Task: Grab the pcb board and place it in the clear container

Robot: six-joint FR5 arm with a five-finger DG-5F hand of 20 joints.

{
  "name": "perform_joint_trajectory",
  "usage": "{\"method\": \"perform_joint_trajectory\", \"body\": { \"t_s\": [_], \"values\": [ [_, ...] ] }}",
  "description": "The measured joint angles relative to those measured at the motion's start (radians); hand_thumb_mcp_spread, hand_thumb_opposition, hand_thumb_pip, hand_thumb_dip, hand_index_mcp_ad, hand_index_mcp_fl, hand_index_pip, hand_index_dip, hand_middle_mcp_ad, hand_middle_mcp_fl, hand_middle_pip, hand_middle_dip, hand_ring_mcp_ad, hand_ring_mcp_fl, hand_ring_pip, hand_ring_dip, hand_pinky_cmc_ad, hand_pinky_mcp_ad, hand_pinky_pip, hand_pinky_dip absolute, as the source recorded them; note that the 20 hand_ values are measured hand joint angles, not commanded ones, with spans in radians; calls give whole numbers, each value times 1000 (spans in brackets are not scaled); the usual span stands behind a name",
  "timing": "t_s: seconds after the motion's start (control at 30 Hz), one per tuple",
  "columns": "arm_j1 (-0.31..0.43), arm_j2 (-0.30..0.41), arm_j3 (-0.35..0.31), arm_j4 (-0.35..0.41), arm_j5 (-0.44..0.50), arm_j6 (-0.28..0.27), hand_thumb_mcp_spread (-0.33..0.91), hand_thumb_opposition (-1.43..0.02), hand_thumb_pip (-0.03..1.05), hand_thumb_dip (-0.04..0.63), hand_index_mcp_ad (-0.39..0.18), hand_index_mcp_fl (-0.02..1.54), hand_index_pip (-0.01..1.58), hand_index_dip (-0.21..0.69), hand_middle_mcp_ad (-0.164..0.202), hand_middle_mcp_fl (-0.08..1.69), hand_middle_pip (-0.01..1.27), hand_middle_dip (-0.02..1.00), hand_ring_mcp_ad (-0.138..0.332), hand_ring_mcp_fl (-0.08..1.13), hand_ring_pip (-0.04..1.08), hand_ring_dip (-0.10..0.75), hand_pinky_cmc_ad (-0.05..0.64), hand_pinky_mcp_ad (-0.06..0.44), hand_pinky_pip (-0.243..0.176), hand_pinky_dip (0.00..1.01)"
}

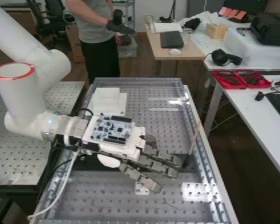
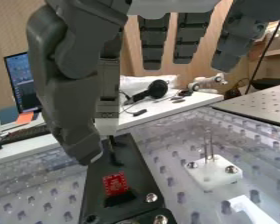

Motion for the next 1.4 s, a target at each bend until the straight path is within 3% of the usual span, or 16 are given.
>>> {"method": "perform_joint_trajectory", "body": {
  "t_s": [0.47,0.87,1.4],
  "values": [
    [1,-7,-5,12,1,0,607,-871,354,298,-225,520,880,372,63,35,145,195,117,16,108,52,380,278,-75,154],
    [-7,-41,35,-15,-26,-8,663,-874,374,298,-229,637,1028,380,63,56,145,195,113,16,105,52,380,279,-75,154],
    [-14,-62,61,-44,-47,-18,663,-874,374,298,-229,618,993,382,63,56,145,195,117,16,108,52,380,278,-75,154]
  ]
}}
